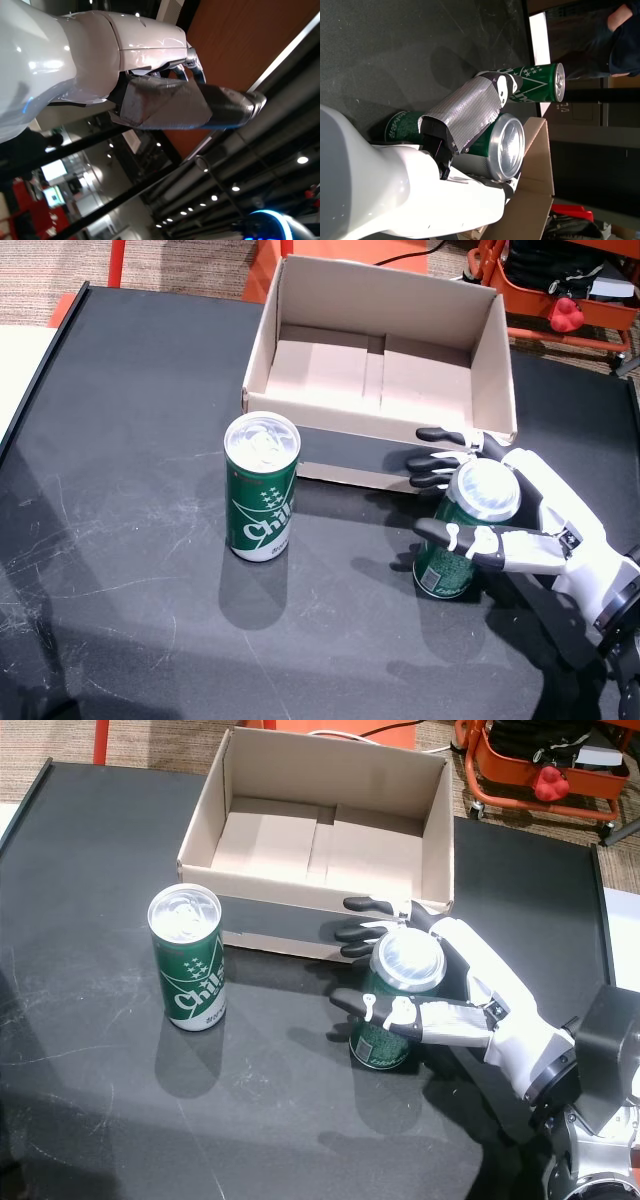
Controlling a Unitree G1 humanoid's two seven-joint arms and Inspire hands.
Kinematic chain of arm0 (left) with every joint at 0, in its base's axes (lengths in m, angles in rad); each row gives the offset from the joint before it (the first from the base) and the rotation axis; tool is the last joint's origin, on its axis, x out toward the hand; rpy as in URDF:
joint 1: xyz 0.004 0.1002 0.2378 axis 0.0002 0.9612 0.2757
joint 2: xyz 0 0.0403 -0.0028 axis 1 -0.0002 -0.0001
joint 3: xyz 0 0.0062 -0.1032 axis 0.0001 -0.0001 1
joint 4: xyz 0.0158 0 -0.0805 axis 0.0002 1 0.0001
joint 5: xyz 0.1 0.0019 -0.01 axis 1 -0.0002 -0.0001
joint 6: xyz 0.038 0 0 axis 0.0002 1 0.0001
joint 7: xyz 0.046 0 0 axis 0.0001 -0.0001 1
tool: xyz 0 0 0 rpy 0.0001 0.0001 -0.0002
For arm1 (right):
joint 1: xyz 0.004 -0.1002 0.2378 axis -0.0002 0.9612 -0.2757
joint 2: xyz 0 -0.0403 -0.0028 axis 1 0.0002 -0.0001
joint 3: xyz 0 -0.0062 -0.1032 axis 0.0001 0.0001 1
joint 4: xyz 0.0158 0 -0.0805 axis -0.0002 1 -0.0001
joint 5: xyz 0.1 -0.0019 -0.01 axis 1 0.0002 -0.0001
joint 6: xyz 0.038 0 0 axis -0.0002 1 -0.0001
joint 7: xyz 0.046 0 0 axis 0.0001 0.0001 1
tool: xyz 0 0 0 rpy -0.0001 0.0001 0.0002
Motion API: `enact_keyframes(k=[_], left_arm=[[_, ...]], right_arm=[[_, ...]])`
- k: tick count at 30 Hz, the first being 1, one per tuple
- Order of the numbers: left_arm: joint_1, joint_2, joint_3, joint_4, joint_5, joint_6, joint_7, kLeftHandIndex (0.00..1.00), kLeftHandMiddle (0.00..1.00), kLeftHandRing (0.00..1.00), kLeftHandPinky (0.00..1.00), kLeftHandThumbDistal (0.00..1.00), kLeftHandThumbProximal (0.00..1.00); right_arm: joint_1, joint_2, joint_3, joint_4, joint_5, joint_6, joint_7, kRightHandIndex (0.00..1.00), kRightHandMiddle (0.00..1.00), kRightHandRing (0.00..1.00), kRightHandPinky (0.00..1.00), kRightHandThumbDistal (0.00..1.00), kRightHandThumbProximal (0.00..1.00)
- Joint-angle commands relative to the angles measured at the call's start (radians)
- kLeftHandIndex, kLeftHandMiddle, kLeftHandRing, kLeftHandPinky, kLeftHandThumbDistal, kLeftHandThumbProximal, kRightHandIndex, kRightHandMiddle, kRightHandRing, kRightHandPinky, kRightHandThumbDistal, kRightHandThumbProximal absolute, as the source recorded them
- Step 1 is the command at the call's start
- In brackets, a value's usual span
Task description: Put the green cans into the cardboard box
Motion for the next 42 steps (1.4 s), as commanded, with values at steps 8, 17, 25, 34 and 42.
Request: enact_keyframes(k=[8, 17, 25, 34, 42], left_arm=[[0.028, 0.017, 0.0, -0.036, -0.031, 0.073, 0.017, 0.81, 0.75, 0.89, 0.83, 0.66, 0.87], [0.027, 0.011, 0.0, -0.035, -0.023, 0.06, 0.023, 0.8, 0.72, 0.88, 0.82, 0.68, 0.89], [0.033, 0.009, -0.002, -0.039, -0.029, 0.072, 0.027, 0.81, 0.72, 0.87, 0.83, 0.66, 0.89], [0.009, -0.011, -0.012, 0.014, 0.025, -0.038, -0.005, 0.78, 0.69, 0.9, 0.88, 0.6, 0.93], [-0.02, -0.074, -0.04, 0.107, 0.117, -0.213, 0.008, 0.75, 0.69, 0.88, 0.9, 0.69, 0.99]], right_arm=[[0.001, 0.013, -0.049, 0.015, 0.008, 0.001, -0.051, 0.49, 0.45, 0.47, 0.56, 0.64, 0.62], [0.001, 0.041, -0.082, 0.021, 0.008, -0.089, -0.126, 0.0, 0.0, 0.03, 0.2, 0.0, 0.65], [-0.001, 0.047, -0.091, 0.033, 0.007, -0.126, -0.18, 0.0, 0.0, 0.0, 0.15, 0.0, 0.69], [-0.02, 0.033, -0.119, 0.042, 0.017, -0.117, -0.174, 0.0, 0.0, 0.0, 0.14, 0.0, 0.56], [-0.15, -0.025, -0.108, -0.101, 0.033, -0.275, -0.131, 0.0, 0.0, 0.0, 0.12, 0.0, 0.62]])
